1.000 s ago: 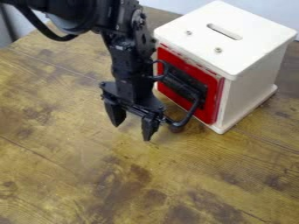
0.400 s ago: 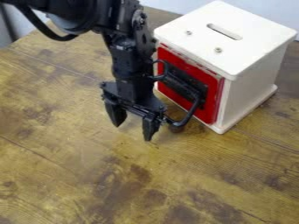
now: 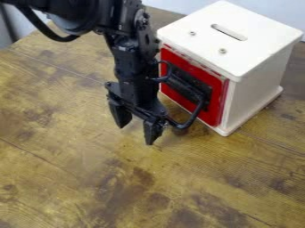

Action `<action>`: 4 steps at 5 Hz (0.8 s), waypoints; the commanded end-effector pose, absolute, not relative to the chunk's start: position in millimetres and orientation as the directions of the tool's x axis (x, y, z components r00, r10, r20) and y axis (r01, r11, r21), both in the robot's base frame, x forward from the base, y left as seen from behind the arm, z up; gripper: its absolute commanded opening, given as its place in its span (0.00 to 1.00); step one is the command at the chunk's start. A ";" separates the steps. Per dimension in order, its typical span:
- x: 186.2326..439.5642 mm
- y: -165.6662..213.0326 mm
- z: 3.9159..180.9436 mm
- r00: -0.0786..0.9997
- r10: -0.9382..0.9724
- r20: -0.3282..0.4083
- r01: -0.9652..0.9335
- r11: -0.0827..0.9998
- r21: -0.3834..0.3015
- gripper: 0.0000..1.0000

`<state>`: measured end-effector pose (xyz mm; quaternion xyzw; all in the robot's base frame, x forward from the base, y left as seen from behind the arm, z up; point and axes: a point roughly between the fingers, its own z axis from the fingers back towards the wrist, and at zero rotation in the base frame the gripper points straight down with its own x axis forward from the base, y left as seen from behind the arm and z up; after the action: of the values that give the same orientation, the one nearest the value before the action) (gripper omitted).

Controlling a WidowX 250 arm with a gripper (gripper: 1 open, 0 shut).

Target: Close the drawer

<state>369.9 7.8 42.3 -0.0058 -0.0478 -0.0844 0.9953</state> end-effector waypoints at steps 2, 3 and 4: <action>377.1 -6.3 72.9 0.957 -0.228 0.179 0.228 0.973 0.019 1.00; 376.8 -10.2 75.8 0.960 -0.214 0.182 0.213 0.977 0.021 1.00; 376.8 -12.7 77.2 0.963 -0.196 0.188 0.195 0.981 0.024 1.00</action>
<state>369.2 -7.7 41.9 -0.0028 -0.0456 -0.0923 0.9947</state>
